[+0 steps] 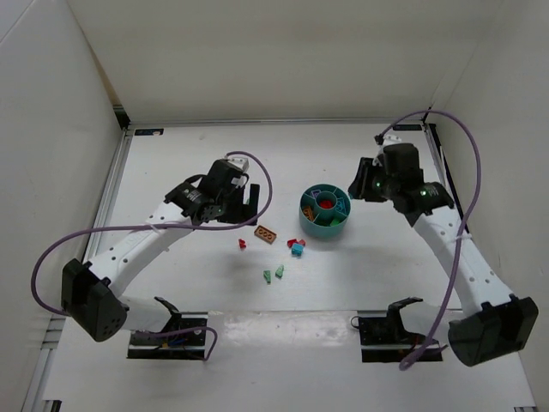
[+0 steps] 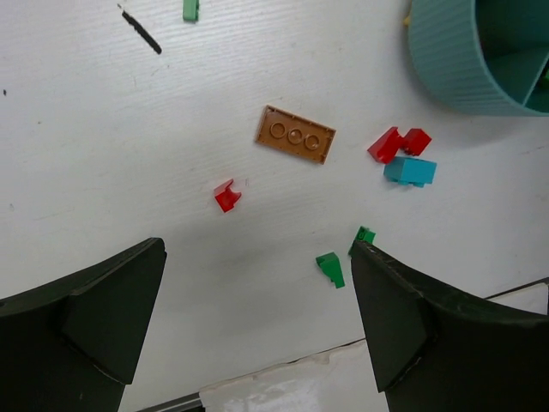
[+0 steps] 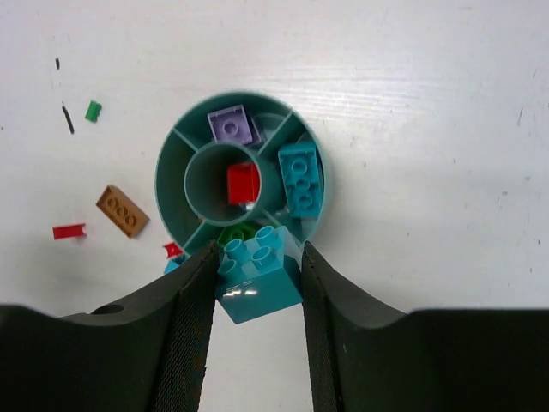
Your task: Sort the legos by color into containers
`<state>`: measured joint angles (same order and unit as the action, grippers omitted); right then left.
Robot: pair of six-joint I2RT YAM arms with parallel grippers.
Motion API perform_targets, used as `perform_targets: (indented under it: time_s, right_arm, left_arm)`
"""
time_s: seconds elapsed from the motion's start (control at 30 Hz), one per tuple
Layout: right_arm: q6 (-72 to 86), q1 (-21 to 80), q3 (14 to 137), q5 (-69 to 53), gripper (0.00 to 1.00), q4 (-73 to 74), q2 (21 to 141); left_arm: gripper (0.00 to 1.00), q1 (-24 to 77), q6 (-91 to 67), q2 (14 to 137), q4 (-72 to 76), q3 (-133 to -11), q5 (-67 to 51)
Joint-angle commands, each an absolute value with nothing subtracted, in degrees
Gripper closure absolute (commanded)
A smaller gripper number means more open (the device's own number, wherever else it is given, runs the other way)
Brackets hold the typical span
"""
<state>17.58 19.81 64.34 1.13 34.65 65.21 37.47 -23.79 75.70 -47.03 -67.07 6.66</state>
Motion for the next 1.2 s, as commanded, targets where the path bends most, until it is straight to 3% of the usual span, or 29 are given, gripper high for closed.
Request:
perform_targets:
  time_s: [0.0, 0.53, 0.8, 1.0, 1.17]
  right_arm:
    - [14.15, 17.32, 70.03, -4.83, 0.72, 35.07, 71.86]
    - [17.13, 18.01, 73.66, -0.26, 0.70, 34.98, 84.37]
    - [19.24, 21.44, 72.16, 6.50, 0.63, 36.39, 85.96]
    - [21.27, 21.27, 69.70, 5.63, 0.52, 34.63, 84.73]
    - [21.97, 20.83, 69.08, 4.84, 0.50, 34.19, 84.90]
  left_arm:
    - [0.00, 36.65, -22.33, 76.20, -48.78, -71.97, 6.68]
    - [0.00, 34.28, -20.92, 81.30, -49.57, -76.47, 2.55]
    - [0.00, 34.19, -21.53, 81.39, -49.39, -75.32, 1.67]
    - [0.00, 34.19, -21.62, 81.12, -49.31, -75.14, 0.79]
    - [0.00, 34.36, -21.36, 82.35, -49.48, -75.85, 0.18]
